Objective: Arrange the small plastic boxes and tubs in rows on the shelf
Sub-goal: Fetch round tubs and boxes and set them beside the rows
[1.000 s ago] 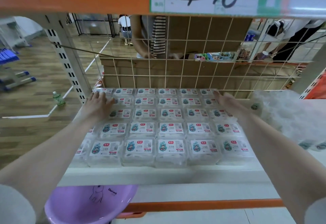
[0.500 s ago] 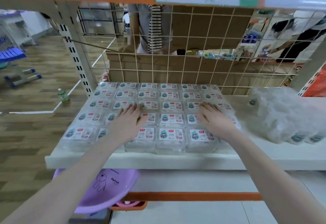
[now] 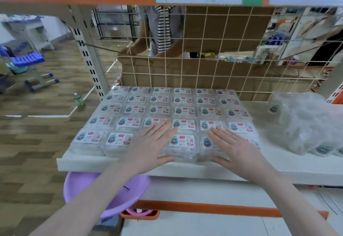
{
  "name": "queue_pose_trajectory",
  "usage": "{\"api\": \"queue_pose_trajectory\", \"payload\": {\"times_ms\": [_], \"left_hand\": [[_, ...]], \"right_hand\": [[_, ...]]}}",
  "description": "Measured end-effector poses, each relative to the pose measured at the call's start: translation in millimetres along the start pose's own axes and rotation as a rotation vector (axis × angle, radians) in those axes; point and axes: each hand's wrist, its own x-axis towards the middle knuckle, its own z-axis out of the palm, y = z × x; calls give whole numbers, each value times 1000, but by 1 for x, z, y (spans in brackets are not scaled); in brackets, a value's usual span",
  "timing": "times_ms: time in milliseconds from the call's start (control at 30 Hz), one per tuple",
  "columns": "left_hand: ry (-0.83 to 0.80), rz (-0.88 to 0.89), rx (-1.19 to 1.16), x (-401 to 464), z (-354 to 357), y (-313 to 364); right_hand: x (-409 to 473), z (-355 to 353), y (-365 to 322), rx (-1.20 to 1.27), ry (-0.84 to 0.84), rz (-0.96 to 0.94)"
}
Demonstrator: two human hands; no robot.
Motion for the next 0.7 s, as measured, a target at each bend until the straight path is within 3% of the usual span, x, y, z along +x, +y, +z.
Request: {"api": "queue_pose_trajectory", "payload": {"times_ms": [233,400,700], "left_hand": [[24,55,-22,13,3,20],[10,-15,-27,15,6,36],[137,-106,31,20,1,62]], "right_hand": [[-1,10,5,-102,218,-81],[-5,20,11,-81,277,-43],[-13,30,8,-38,311,55]]}}
